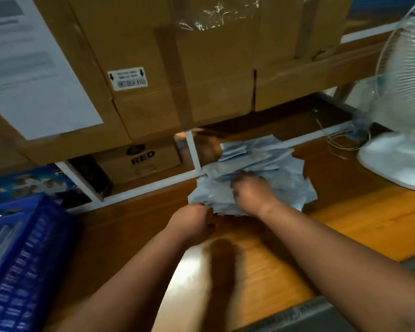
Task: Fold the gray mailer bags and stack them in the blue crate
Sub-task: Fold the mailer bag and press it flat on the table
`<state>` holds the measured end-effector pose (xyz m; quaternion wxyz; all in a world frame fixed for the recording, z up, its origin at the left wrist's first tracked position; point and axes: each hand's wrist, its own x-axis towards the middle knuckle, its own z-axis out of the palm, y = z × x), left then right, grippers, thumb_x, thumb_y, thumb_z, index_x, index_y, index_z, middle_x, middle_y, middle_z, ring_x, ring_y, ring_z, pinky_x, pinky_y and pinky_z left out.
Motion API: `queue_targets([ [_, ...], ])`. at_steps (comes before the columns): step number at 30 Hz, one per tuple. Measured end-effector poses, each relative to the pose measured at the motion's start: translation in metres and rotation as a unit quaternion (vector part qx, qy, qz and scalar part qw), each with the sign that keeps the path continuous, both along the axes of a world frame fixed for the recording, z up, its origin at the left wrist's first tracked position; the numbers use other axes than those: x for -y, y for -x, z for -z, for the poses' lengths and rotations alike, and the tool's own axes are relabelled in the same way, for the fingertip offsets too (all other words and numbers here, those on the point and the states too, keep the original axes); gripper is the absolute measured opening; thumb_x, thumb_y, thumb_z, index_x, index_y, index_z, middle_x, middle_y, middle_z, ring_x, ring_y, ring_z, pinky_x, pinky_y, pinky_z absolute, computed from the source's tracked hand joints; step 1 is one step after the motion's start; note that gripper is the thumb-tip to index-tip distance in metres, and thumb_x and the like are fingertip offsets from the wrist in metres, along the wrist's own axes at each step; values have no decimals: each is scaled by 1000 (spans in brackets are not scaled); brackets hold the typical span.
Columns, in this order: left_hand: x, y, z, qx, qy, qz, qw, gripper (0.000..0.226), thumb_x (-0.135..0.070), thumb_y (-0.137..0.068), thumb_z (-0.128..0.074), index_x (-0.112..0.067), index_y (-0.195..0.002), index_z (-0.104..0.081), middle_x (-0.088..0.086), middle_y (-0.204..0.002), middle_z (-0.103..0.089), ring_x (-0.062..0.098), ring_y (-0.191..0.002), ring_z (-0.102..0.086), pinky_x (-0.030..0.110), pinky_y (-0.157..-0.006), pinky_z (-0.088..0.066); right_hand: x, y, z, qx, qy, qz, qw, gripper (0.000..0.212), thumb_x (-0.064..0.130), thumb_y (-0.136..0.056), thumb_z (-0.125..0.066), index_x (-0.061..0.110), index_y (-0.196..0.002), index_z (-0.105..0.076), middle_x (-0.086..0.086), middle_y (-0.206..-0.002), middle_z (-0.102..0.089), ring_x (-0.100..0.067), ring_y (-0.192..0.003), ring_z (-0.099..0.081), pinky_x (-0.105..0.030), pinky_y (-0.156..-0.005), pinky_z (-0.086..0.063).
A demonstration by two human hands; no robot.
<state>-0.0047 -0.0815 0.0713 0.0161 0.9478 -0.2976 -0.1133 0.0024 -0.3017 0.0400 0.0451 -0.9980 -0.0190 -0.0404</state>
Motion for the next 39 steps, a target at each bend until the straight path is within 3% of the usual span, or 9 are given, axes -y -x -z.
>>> queue_targets([
  [6, 13, -6, 4, 13, 16, -49, 999, 12, -41, -96, -68, -33, -99, -59, -9, -103, -62, 14, -92, -62, 36, -81, -60, 17, -64, -9, 37, 94, -27, 995, 48, 22, -102, -53, 30, -149, -51, -10, -158, -38, -37, -143, -37, -56, -113, -35],
  [11, -16, 6, -3, 15, 11, -107, 994, 20, -42, -97, -69, -33, -115, -66, -13, -107, -58, 12, -100, -61, 32, -86, -58, 13, -96, -2, 40, 124, -34, 991, 38, 31, -99, -59, 32, -136, -66, -7, -150, -46, -36, -138, -42, -55, -106, -39],
  [15, -40, 17, -8, 27, 13, -147, 989, 14, -46, -98, -68, -36, -107, -66, -16, -105, -58, 7, -97, -59, 28, -83, -57, 10, -104, 7, 53, 141, -39, 988, 29, 34, -95, -63, 31, -120, -77, -4, -140, -55, -34, -133, -46, -54, -102, -39],
  [21, -61, 20, -13, 60, 52, -176, 981, 14, -50, -96, -66, -37, -102, -66, -17, -102, -57, 8, -95, -59, 32, -84, -59, -30, -82, -2, 104, 43, -83, 990, 33, 26, -101, -56, 27, -131, -69, -6, -136, -63, -33, -126, -55, -52, -100, -44],
  [23, -71, 20, -10, 86, 80, -188, 975, 25, -56, -96, -64, -39, -116, -62, -19, -113, -58, 7, -103, -58, 29, -89, -57, -55, -61, -5, 113, 18, -137, 984, 26, 28, -100, -56, 27, -123, -69, -4, -126, -66, -32, -118, -59, -50, -96, -46],
  [26, -93, 25, -4, 123, 124, -219, 960, 74, -61, -92, -70, -37, -154, -38, -13, -149, -46, 11, -136, -48, 32, -112, -48, -96, -24, 0, 130, -36, -216, 967, 16, 32, -90, -67, 28, -105, -69, 0, -104, -67, -28, -99, -62, -45, -86, -48],
  [30, -130, 48, 18, 101, 87, -202, 970, 96, -62, -88, -73, -35, -165, -21, -8, -166, -31, 16, -150, -34, 38, -123, -35, -155, 22, 34, 101, -34, -287, 952, 20, 37, -79, -73, 27, -96, -68, 0, -92, -62, -27, -86, -59, -42, -73, -47],
  [34, -170, 75, 75, 19, 29, -169, 985, 79, -53, -95, -63, -28, -164, -33, -2, -166, -36, 22, -149, -39, 40, -121, -37, -208, 63, 79, 50, -23, -316, 947, 27, 44, -89, -61, 28, -110, -67, 1, -101, -65, -26, -92, -60, -44, -76, -49],
  [39, -231, 98, 153, -10, 39, -102, 994, 54, -48, -100, -47, -20, -141, -66, 10, -151, -60, 32, -135, -62, 44, -104, -57, -237, 93, 109, -5, -32, -327, 945, 36, 58, -97, -52, 26, -101, -68, -1, -102, -66, -28, -96, -62, -44, -79, -51],
])
